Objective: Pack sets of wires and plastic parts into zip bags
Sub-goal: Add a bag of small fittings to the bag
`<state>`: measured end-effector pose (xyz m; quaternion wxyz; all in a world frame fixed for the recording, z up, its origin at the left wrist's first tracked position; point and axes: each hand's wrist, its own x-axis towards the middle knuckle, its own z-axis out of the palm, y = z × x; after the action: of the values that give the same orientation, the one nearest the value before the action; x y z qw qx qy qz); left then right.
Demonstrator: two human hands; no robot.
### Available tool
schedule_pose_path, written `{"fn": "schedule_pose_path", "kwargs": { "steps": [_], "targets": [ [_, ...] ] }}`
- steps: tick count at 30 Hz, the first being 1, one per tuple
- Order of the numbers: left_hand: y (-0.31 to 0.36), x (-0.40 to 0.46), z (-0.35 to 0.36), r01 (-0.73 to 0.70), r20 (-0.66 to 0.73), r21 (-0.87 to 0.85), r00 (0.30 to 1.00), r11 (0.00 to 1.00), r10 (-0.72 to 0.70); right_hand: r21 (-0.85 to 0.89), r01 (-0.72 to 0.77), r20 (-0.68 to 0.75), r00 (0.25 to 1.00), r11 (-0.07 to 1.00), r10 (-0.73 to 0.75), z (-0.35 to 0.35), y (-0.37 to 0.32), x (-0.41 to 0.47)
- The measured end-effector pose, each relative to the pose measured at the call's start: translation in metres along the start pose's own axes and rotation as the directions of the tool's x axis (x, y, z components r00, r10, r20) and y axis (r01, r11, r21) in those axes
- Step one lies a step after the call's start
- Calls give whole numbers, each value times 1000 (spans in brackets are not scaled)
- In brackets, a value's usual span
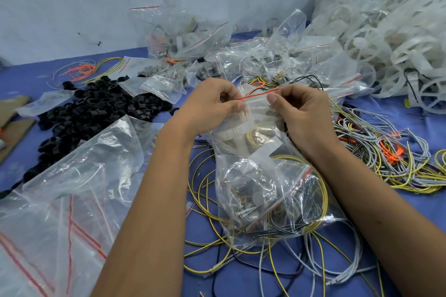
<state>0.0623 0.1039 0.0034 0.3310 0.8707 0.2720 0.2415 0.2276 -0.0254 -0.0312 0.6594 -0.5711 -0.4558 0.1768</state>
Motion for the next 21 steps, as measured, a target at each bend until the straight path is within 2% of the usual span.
{"fn": "schedule_pose_path", "kwargs": {
  "steps": [5,12,17,21],
  "targets": [
    [-2,-3,-5,45,1,-72,999,996,-45,-5,-21,-46,999,1000,21,0,-1,1],
    [-5,-4,-7,51,-17,-101,998,994,-53,-25,-4,-23,1000,1000,3,-1,-3,1],
    [2,1,5,17,16,-111,1000,994,-16,76,-32,4,999,997,32,0,-5,-1],
    [0,2,6,61,26,-118,998,991,-58,138,-56,-91,993,989,69,-2,-2,2]
  ]
}}
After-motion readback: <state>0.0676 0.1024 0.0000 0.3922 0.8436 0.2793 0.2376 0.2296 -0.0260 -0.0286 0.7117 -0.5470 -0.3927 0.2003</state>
